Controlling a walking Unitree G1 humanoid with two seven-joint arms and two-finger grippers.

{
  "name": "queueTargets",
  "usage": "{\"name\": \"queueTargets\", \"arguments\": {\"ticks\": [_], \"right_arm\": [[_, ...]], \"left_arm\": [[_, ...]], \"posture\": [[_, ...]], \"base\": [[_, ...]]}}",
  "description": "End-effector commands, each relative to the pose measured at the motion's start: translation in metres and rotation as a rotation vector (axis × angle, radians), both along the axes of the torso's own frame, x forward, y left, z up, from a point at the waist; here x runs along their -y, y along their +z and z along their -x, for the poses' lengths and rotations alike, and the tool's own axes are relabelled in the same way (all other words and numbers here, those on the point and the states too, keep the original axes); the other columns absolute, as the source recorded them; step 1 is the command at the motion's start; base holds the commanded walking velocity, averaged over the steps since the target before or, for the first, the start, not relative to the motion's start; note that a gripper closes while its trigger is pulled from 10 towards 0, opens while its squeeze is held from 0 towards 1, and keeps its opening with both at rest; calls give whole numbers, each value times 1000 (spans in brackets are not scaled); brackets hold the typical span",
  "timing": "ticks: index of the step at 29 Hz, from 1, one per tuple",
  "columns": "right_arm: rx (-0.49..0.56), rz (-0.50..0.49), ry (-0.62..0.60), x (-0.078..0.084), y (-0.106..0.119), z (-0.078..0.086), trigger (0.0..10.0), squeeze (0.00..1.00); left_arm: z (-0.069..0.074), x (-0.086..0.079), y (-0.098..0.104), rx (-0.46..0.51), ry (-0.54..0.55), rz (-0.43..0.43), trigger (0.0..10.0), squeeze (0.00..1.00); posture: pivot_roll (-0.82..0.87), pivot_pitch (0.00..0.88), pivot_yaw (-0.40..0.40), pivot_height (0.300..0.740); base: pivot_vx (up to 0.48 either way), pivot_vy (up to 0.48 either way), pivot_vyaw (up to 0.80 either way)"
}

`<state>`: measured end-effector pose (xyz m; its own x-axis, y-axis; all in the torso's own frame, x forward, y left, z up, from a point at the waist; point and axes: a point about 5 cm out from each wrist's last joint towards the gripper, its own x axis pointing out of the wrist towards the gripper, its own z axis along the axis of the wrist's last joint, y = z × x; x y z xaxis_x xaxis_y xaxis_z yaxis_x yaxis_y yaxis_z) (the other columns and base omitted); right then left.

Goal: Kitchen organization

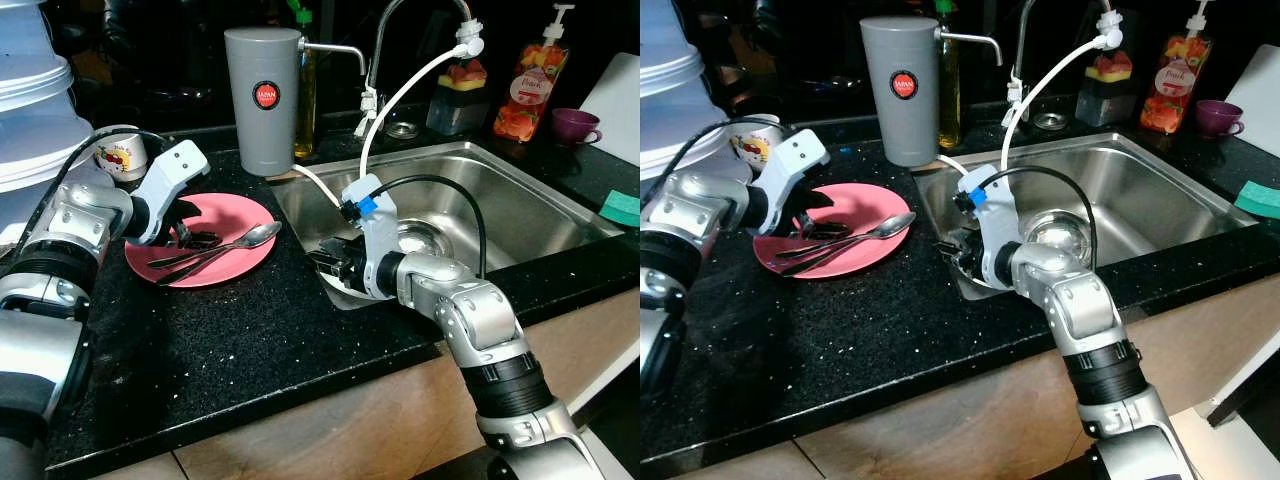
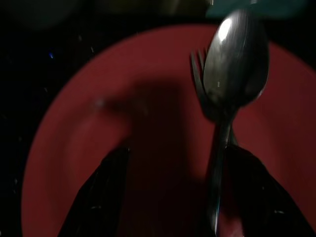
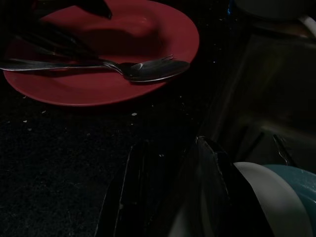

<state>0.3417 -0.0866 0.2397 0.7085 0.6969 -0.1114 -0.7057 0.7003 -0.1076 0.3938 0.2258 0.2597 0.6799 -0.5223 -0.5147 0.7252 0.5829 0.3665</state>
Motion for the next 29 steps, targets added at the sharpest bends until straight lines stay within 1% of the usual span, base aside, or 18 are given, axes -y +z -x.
{"name": "queueTargets", "arguments": {"ticks": [1, 2, 5, 8, 10, 11, 12, 13, 14, 15, 25, 29], "right_arm": [[-2, -14, -4, 2, 2, 1, 10000, 0], [-1, -13, -4, 2, 2, 1, 10000, 0], [-1, -12, -4, 2, 2, 1, 10000, 0], [1, -10, -2, 2, 3, 1, 10000, 0], [2, -10, -2, 2, 3, 1, 10000, 0], [2, -10, -2, 2, 3, 1, 10000, 0], [3, -10, -1, 2, 3, 1, 10000, 0], [4, -10, -1, 2, 4, 0, 10000, 0], [4, -10, -1, 2, 4, 0, 10000, 0], [4, -10, -1, 2, 4, 0, 10000, 0], [8, -8, 0, 2, 4, 0, 10000, 0], [8, -8, 0, 2, 4, 0, 10000, 0]], "left_arm": [[1, -4, -8, -27, 14, -46, 10000, 0], [1, -5, -9, -25, 23, -61, 10000, 0], [1, -6, -9, -23, 30, -70, 10000, 0], [0, -12, -14, -6, 72, -136, 10000, 0], [0, -12, -15, -9, 73, -142, 10000, 0], [1, -13, -16, -11, 74, -148, 9333, 0], [1, -13, -16, -11, 76, -154, 8353, 0], [0, -14, -16, -4, 87, -150, 1882, 0], [0, -14, -16, 1, 91, -145, 1882, 0], [0, -14, -15, 5, 96, -141, 0, 0], [-2, -12, -9, 43, 107, -90, 0, 0], [-3, -12, -4, 65, 121, -48, 0, 0]], "posture": [[-26, 42, 42, 740], [-26, 42, 40, 740], [-26, 42, 40, 740], [-26, 39, 37, 740], [-26, 39, 37, 740], [-26, 39, 37, 740], [-26, 39, 37, 740], [-27, 39, 36, 740], [-27, 39, 36, 740], [-27, 38, 34, 740], [-27, 38, 33, 740], [-28, 37, 32, 740]], "base": [[0, 0, 0], [0, 0, 0], [0, 0, 0], [0, 0, 0], [0, 0, 0], [0, 0, 0], [0, 0, 0], [0, 0, 0], [0, 0, 0], [0, 0, 0], [0, 0, 0], [0, 0, 0]]}}
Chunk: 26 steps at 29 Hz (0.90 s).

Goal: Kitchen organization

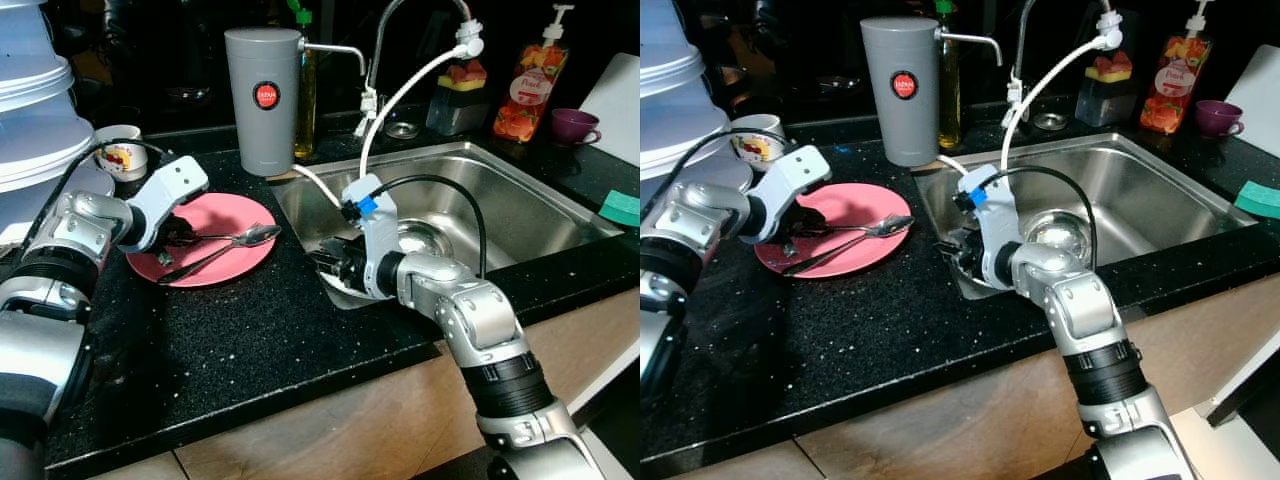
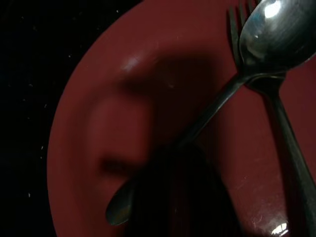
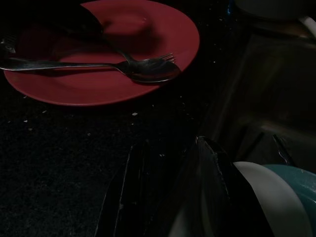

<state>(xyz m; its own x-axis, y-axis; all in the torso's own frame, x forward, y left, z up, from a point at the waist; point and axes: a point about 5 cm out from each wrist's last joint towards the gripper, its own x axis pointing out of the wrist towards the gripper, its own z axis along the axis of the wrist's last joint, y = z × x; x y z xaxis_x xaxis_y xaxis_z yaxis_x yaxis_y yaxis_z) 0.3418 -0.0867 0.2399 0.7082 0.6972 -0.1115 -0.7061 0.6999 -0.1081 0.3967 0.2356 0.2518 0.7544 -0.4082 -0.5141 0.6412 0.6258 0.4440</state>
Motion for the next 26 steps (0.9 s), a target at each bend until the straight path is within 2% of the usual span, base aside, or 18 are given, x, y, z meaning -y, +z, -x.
{"name": "queueTargets", "arguments": {"ticks": [1, 9, 11, 13, 18, 19, 21, 22, 26], "right_arm": [[7, -9, -1, 2, 4, 0, 10000, 0], [8, -9, -1, 2, 4, -1, 10000, 0], [8, -10, -1, 2, 5, -1, 10000, 0], [9, -14, 0, 2, 5, -1, 10000, 0], [9, -15, 2, 2, 5, -1, 10000, 0], [10, -16, 6, 1, 5, 0, 10000, 0], [10, -17, 8, 1, 5, 0, 10000, 0], [11, -19, 13, -1, 5, 0, 10000, 0], [11, -20, 16, -1, 5, 2, 10000, 0]], "left_arm": [[-1, -2, 5, 21, 16, 29, 0, 0], [-1, -2, 10, 60, 23, 82, 0, 0], [-1, -1, 15, 76, 12, 113, 0, 0], [0, 2, 28, 93, -27, 181, 0, 0], [0, 1, 30, 96, -39, 180, 0, 0], [0, 0, 29, 104, -42, 144, 8510, 878], [0, -1, 27, 110, -44, 117, 8510, 878], [2, 2, 25, 93, -97, 134, 10000, 1000], [5, 6, 22, 68, -188, 134, 10000, 1000]], "posture": [[-28, 37, 32, 740], [-27, 36, 31, 740], [-28, 34, 32, 740], [-27, 30, 29, 740], [-22, 25, 25, 740], [-21, 23, 24, 740], [-21, 23, 24, 740], [-22, 23, 25, 740], [-25, 25, 28, 740]], "base": [[0, 0, 0], [0, 0, 0], [0, 0, 0], [0, 0, 0], [0, 0, 0], [0, 0, 0], [0, 0, 0], [0, 0, 0], [0, 0, 0]]}}
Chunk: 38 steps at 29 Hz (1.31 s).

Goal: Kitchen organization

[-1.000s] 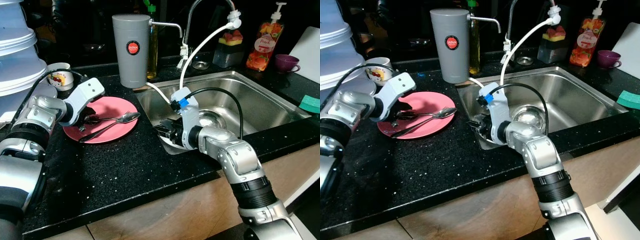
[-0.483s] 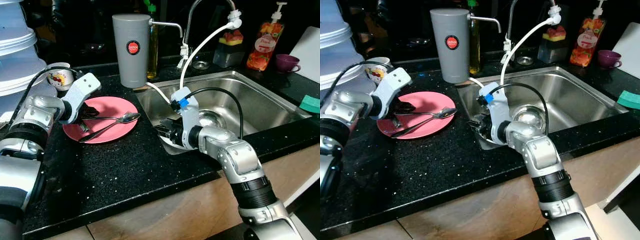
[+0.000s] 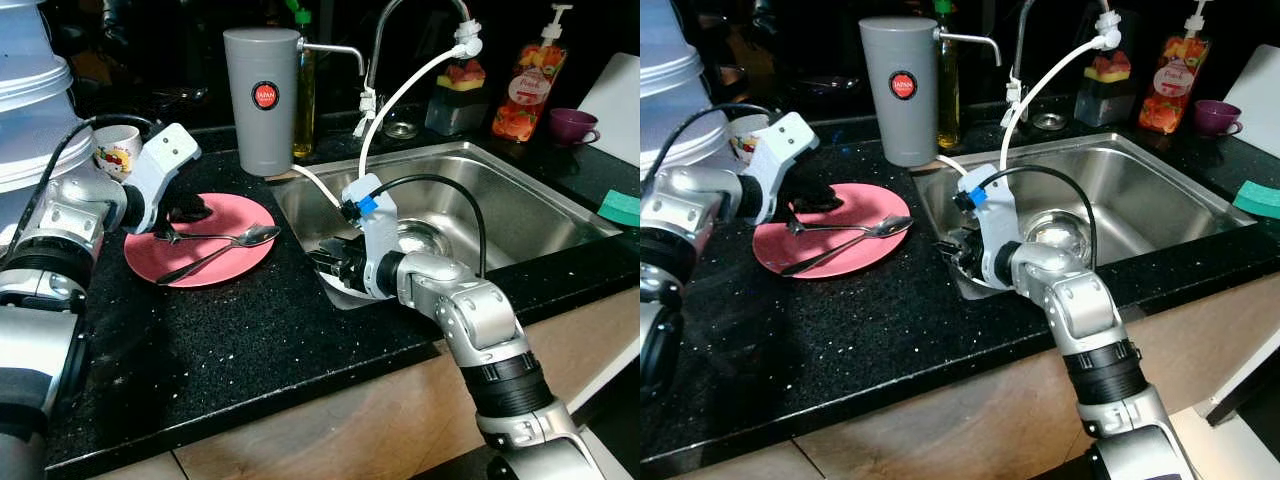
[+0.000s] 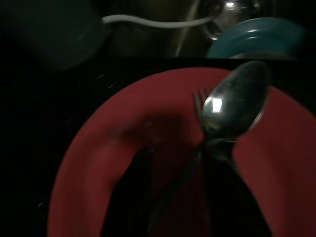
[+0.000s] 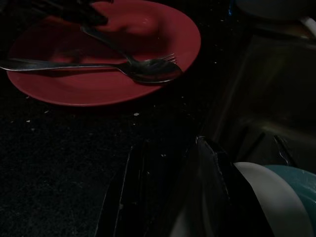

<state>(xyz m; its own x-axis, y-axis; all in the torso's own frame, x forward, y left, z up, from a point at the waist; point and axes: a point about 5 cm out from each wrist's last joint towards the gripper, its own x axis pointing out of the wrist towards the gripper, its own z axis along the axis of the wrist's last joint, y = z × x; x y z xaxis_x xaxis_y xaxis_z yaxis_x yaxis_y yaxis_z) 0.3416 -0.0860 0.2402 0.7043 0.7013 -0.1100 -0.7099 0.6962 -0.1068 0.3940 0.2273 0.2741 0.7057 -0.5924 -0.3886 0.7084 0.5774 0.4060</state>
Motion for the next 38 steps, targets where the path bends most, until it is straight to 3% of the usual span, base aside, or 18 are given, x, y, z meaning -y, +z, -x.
{"name": "queueTargets", "arguments": {"ticks": [1, 6, 19, 20, 22, 23, 38], "right_arm": [[11, -19, 10, 0, 4, 2, 10000, 0], [8, -21, 4, 1, 3, 3, 10000, 0], [2, -26, -8, 4, 2, 4, 10000, 0], [2, -25, -9, 4, 2, 4, 10000, 0], [2, -25, -10, 4, 2, 4, 10000, 0], [3, -26, -10, 4, 2, 4, 10000, 0], [9, -29, -12, 4, 3, 2, 10000, 0]], "left_arm": [[2, -4, -3, -7, -22, -34, 10000, 1000], [3, -7, -12, -27, -10, -94, 10000, 1000], [3, -12, -20, -52, 14, -129, 10000, 1000], [4, -11, -22, -65, 8, -111, 10000, 141], [4, -11, -22, -72, 4, -100, 10000, 141], [4, -10, -23, -79, 1, -91, 10000, 0], [8, -12, -46, -187, 8, -151, 10000, 0]], "posture": [[-29, 30, 33, 740], [-31, 35, 37, 740], [-35, 56, 45, 740], [-34, 57, 46, 740], [-34, 57, 46, 740], [-34, 58, 46, 740], [-22, 39, 36, 740]], "base": [[0, 0, 0], [0, 0, 0], [0, 0, 0], [0, 0, 0], [0, 0, 0], [0, 0, 0], [0, 0, 0]]}}
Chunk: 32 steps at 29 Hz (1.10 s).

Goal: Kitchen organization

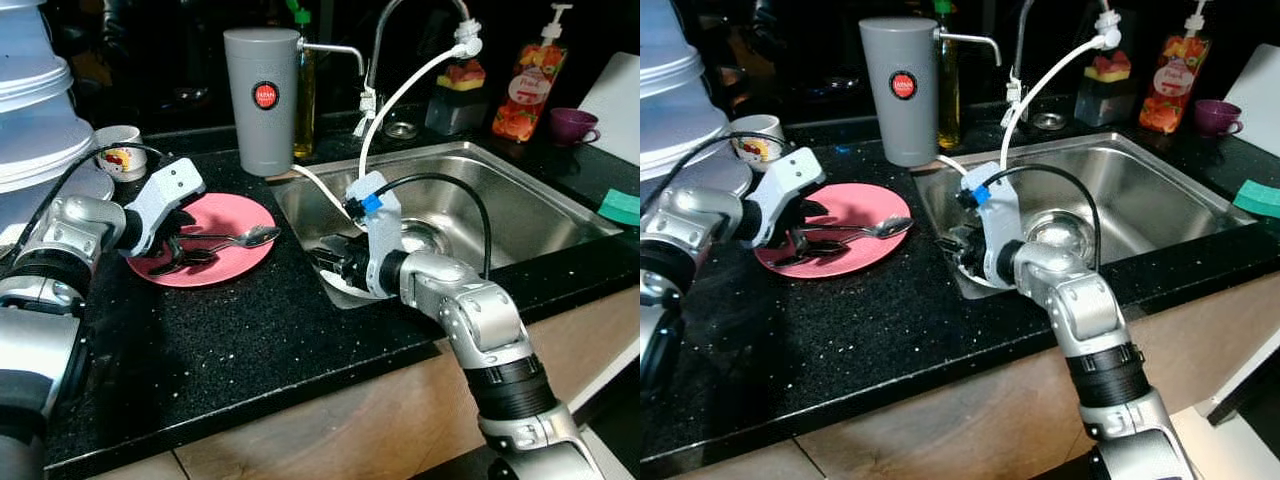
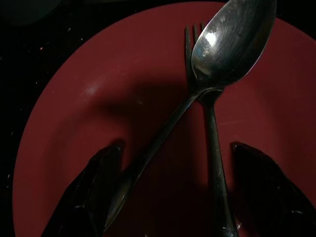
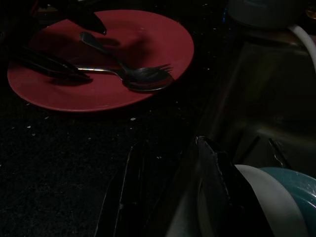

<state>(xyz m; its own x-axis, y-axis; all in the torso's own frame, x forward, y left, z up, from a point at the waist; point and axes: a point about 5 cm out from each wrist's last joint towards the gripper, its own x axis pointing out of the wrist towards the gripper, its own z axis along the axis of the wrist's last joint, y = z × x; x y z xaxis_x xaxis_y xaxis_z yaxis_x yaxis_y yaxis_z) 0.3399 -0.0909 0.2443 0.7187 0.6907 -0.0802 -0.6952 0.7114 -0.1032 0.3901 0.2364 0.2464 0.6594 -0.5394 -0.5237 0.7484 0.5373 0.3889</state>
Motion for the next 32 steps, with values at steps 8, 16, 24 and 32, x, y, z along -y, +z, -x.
{"name": "queueTargets", "arguments": {"ticks": [8, 16, 24, 32], "right_arm": [[-5, -3, 9, 0, 0, 0, 10000, 0], [-3, -2, 7, 0, 0, -1, 10000, 0], [-3, -2, 6, 0, 1, -1, 10000, 0], [-3, -2, 4, 1, 0, -1, 10000, 0]], "left_arm": [[4, -4, -20, -98, 8, -46, 8431, 0], [5, -3, -16, -132, -12, -3, 0, 0], [6, -4, -14, -134, -14, -2, 0, 0], [7, -6, -3, -123, -32, 40, 0, 0]], "posture": [[-23, 37, 32, 740], [-23, 35, 31, 740], [-23, 36, 31, 740], [-21, 36, 31, 740]], "base": [[0, 0, 0], [0, 0, 0], [0, 0, 0], [0, 0, 0]]}}
